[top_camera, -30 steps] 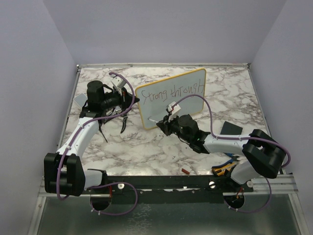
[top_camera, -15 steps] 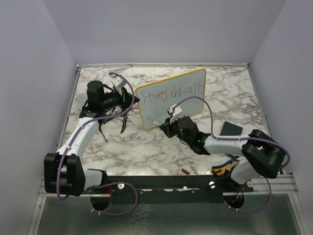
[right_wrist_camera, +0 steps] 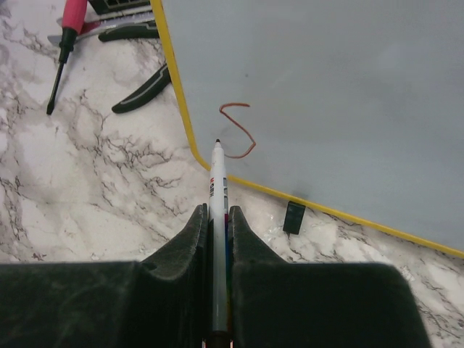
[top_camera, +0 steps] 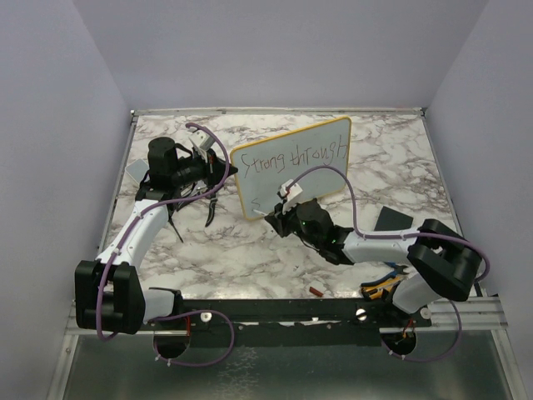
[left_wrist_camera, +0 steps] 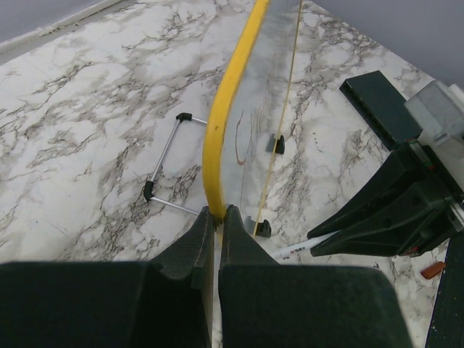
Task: Write a sentence on the whiteboard
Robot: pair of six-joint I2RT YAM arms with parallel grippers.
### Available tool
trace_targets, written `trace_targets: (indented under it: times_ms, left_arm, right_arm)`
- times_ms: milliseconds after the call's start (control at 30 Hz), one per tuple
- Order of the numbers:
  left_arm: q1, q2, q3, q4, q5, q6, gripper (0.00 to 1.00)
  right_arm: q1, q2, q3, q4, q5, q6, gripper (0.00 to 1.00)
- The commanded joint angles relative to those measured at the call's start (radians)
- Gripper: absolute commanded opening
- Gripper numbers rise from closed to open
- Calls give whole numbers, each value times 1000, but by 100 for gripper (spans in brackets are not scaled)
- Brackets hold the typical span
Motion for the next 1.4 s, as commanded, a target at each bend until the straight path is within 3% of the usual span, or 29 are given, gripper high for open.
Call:
trace_targets:
  times_ms: [0,533,1067,1367]
  left_arm:
    - [2,-19,-12,10,-28,30,0]
    - [2,-17,-14,12,-28,28,0]
    - [2,-16,-13,15,-26,27,0]
    - [2,-22,-16,14,-27,26,0]
  right_arm:
    - [8,-107,-27,-9,106,-7,1]
    - [8,-91,-21,-10,133,-21,0]
    - [8,-113,-41,-38,317,-9,0]
    - [6,-140,-59,-54,325,-13,0]
